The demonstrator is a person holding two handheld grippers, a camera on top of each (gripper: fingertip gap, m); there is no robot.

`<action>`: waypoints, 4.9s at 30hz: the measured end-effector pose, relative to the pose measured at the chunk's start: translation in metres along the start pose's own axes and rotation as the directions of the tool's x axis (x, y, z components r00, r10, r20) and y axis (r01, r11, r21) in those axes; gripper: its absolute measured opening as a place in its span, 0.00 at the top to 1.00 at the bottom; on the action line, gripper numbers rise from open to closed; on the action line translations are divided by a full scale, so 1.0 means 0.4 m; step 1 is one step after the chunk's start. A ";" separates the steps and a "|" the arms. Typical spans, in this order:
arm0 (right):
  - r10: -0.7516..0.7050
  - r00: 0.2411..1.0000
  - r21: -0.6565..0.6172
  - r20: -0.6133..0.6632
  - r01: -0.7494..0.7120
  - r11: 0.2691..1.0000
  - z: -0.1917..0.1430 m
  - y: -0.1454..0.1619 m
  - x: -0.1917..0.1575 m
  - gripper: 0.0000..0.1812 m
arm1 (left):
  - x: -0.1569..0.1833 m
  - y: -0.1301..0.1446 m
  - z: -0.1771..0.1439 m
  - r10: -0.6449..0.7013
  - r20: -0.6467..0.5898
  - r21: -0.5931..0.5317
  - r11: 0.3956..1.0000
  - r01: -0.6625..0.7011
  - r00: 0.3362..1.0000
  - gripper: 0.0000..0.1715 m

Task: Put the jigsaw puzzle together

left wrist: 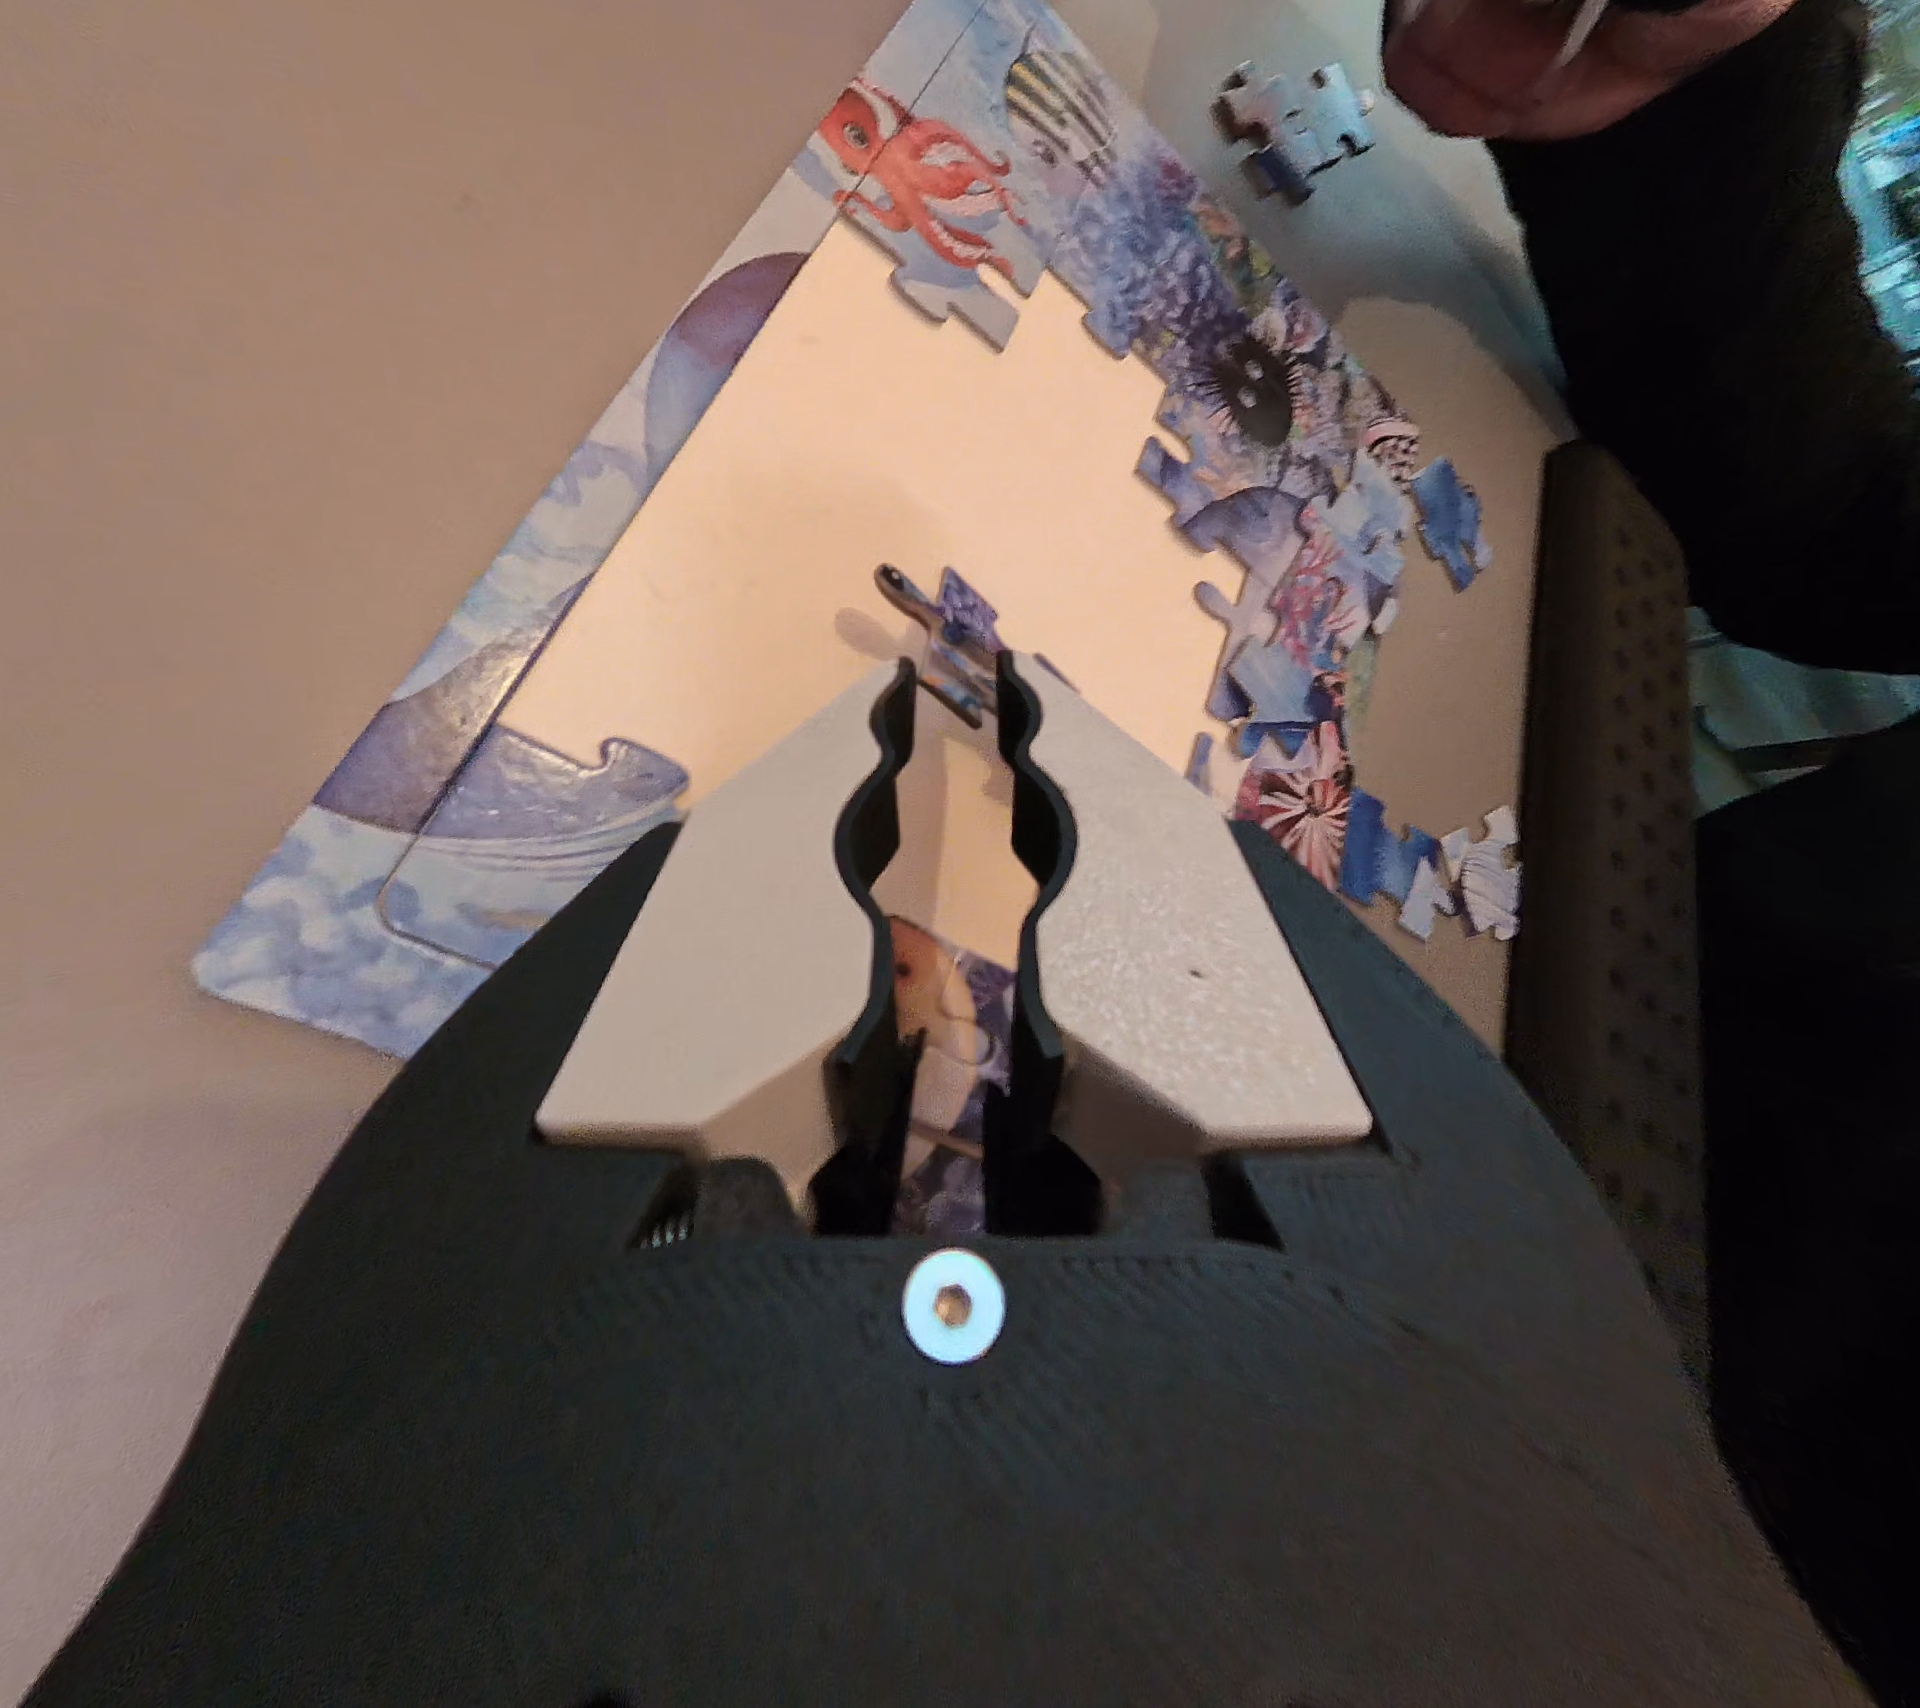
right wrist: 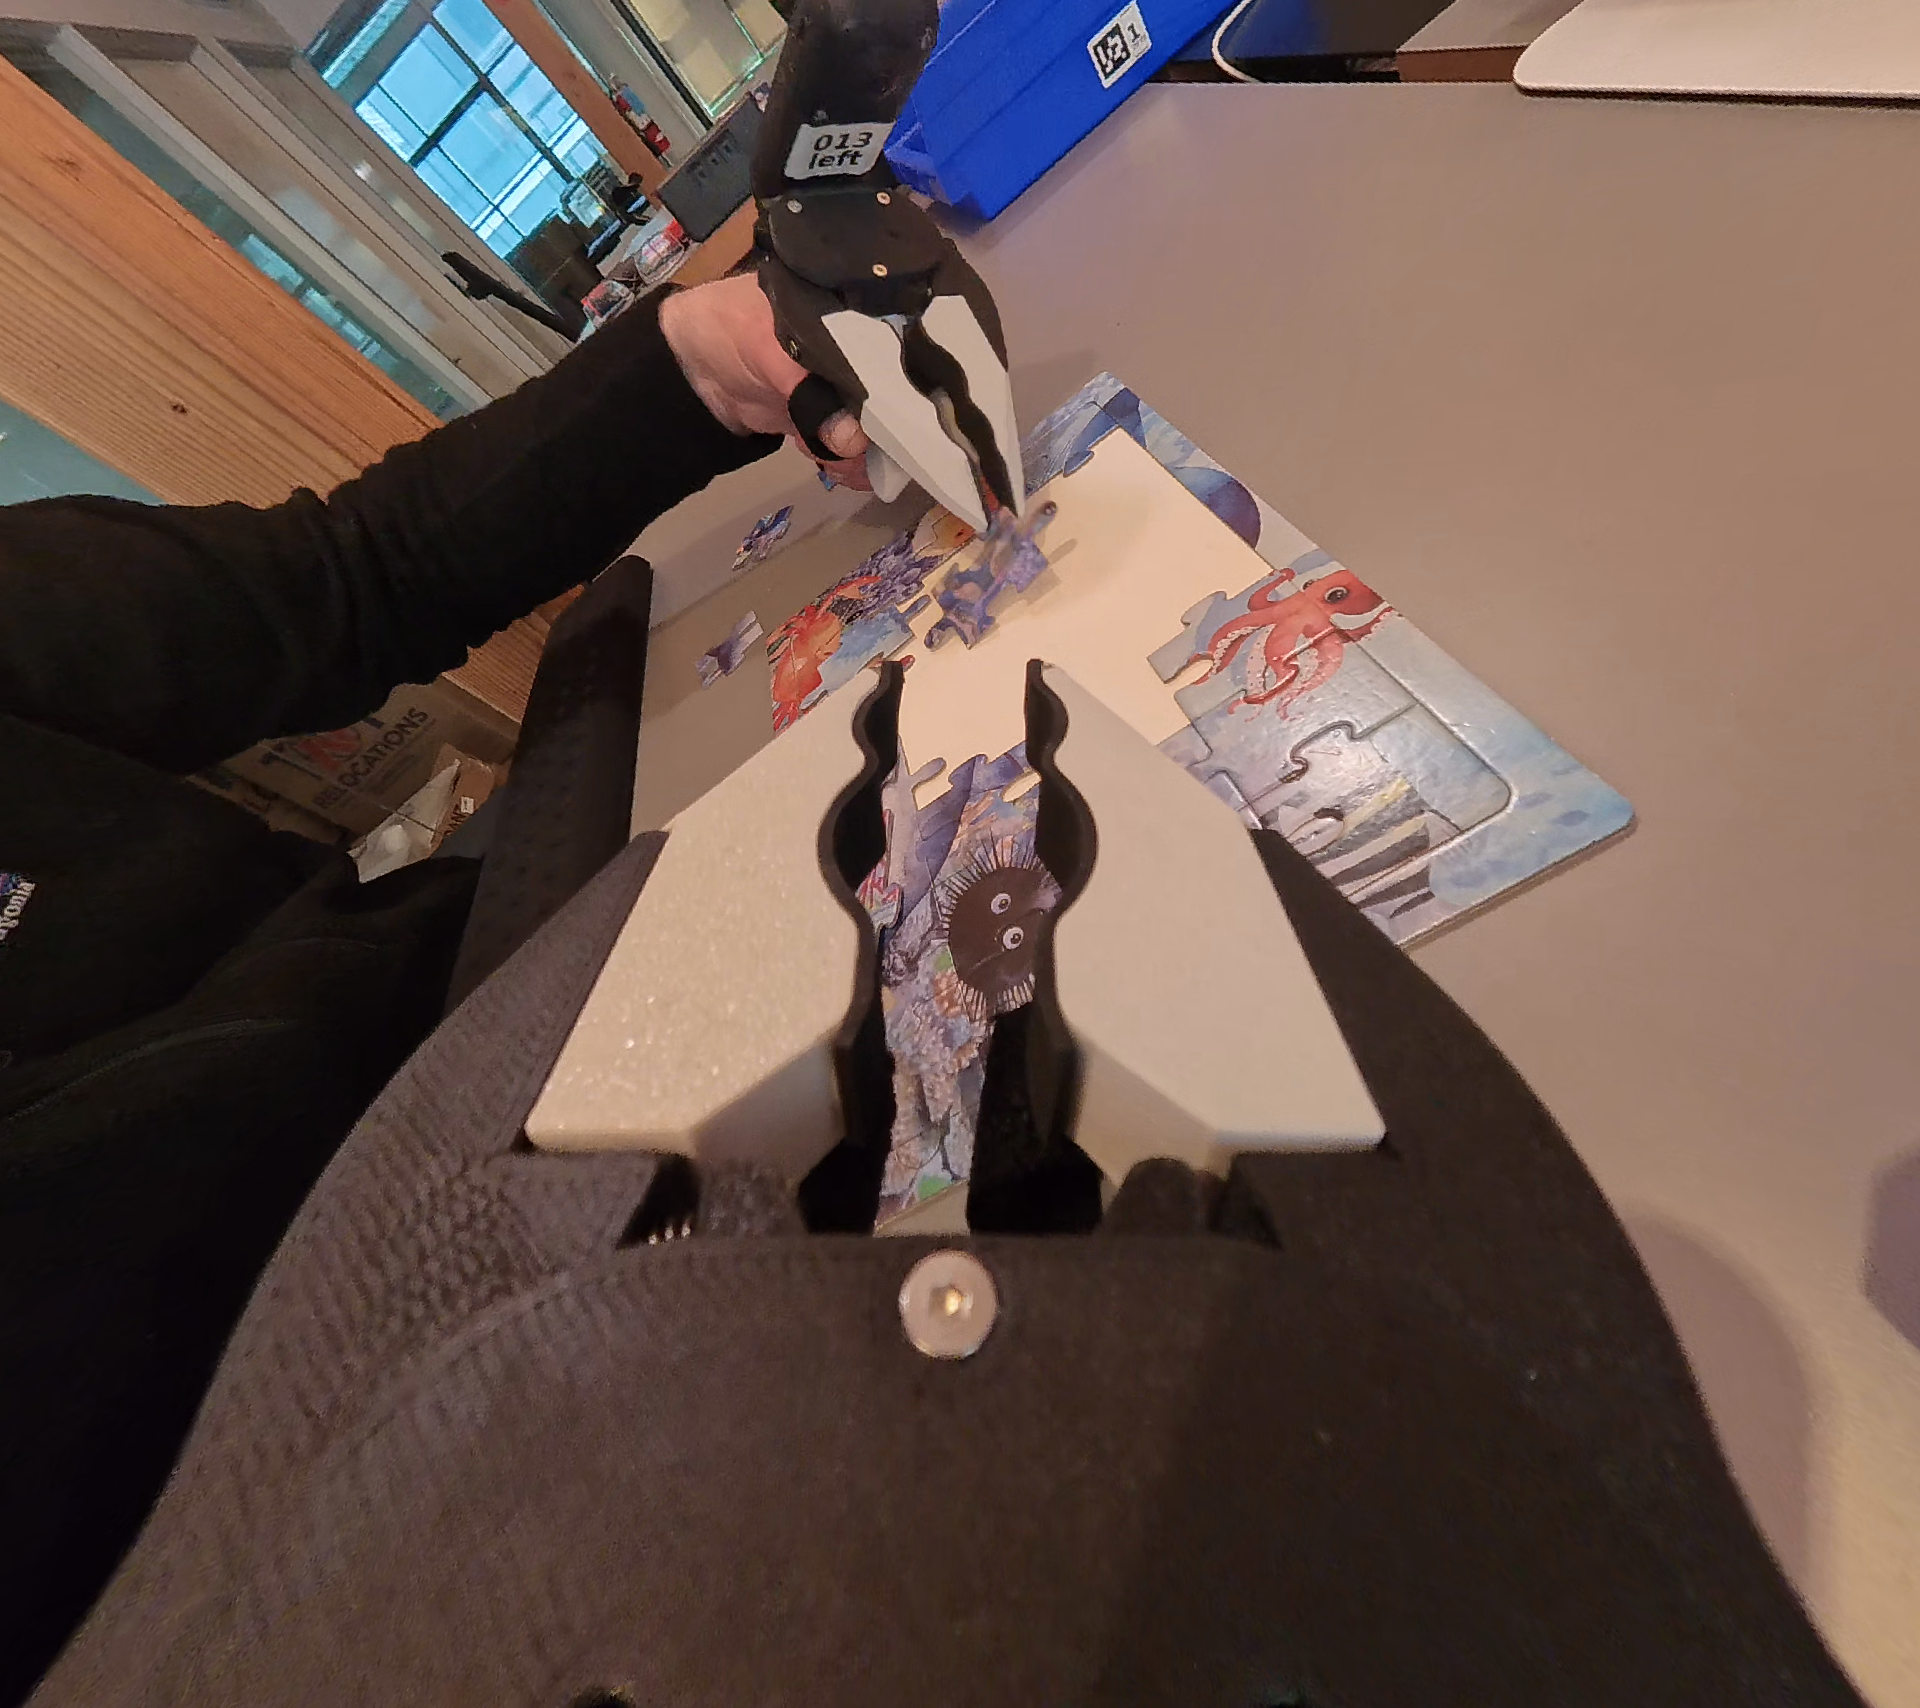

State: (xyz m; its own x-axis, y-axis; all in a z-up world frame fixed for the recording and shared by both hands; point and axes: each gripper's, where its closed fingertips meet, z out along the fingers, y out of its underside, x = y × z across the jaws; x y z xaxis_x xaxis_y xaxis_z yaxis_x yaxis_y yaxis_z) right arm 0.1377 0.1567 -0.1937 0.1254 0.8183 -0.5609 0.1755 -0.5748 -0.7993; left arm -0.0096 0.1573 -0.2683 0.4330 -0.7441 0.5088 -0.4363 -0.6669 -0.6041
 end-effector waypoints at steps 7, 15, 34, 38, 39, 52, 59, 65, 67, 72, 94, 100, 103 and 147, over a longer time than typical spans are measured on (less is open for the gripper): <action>-0.002 1.000 -0.002 0.005 0.002 1.000 0.001 0.000 -0.004 0.88 | -0.044 0.042 -0.084 0.122 0.300 -0.051 0.992 -0.111 0.946 0.56; 0.001 1.000 -0.024 0.007 -0.001 1.000 0.015 0.011 -0.005 0.88 | -0.047 0.184 -0.133 0.168 0.464 -0.169 0.981 -0.099 0.870 0.48; -0.002 1.000 -0.026 0.008 0.002 1.000 0.016 0.012 -0.006 0.88 | -0.036 0.202 -0.163 0.266 0.528 -0.212 0.961 -0.178 0.807 0.57; -0.002 1.000 -0.029 0.010 0.003 1.000 0.018 0.013 -0.007 0.88 | -0.035 0.209 -0.156 0.234 0.505 -0.189 0.969 -0.158 0.831 0.63; -0.002 1.000 -0.030 0.011 0.002 1.000 0.018 0.013 -0.008 0.88 | -0.031 0.211 -0.155 0.226 0.499 -0.184 0.971 -0.152 0.837 0.64; -0.017 1.000 -0.051 0.004 0.017 0.999 0.027 0.021 -0.012 0.88 | -0.012 0.224 -0.152 0.224 0.501 -0.174 0.972 -0.156 0.836 0.74; -0.020 1.000 -0.046 0.004 0.021 0.999 0.024 0.017 -0.014 0.88 | 0.000 0.198 -0.180 0.195 0.521 -0.098 0.981 -0.169 0.831 0.59; -0.017 1.000 -0.053 0.002 0.017 0.998 0.026 0.022 -0.009 0.88 | 0.050 0.181 -0.198 0.278 0.488 -0.087 0.959 -0.271 0.827 0.61; -0.014 1.000 -0.057 0.000 0.014 0.998 0.027 0.025 -0.006 0.88 | 0.085 0.178 -0.166 0.368 0.448 -0.116 0.928 -0.355 0.815 0.62; -0.010 1.000 -0.066 -0.005 0.010 0.998 0.028 0.031 0.000 0.88 | 0.122 0.192 -0.078 0.473 0.336 -0.186 0.881 -0.434 0.815 0.62; -0.007 1.000 -0.072 -0.008 0.006 0.997 0.027 0.034 0.004 0.88 | 0.168 0.209 -0.013 0.545 0.201 -0.208 0.836 -0.508 0.814 0.74; -0.009 1.000 -0.077 -0.004 0.009 0.997 0.030 0.035 0.000 0.88 | 0.224 0.244 0.011 0.598 0.125 -0.258 0.790 -0.556 0.792 0.74; -0.012 1.000 -0.078 -0.006 0.012 0.997 0.029 0.034 -0.002 0.88 | 0.228 0.253 0.015 0.599 0.124 -0.264 0.789 -0.555 0.791 0.70; 0.013 1.000 -0.130 -0.028 -0.016 0.991 0.037 0.069 0.027 0.88 | 0.193 0.449 -0.238 0.488 0.283 -0.257 0.868 -0.425 0.825 0.74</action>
State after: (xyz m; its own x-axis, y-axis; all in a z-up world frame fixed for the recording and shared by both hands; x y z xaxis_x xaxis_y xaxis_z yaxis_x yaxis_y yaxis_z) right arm 0.1294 0.1497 -0.2249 0.1548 0.8106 -0.5648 0.2986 -0.5833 -0.7554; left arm -0.1297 -0.0236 -0.2790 0.3678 -0.9286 -0.0491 -0.7656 -0.2725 -0.5828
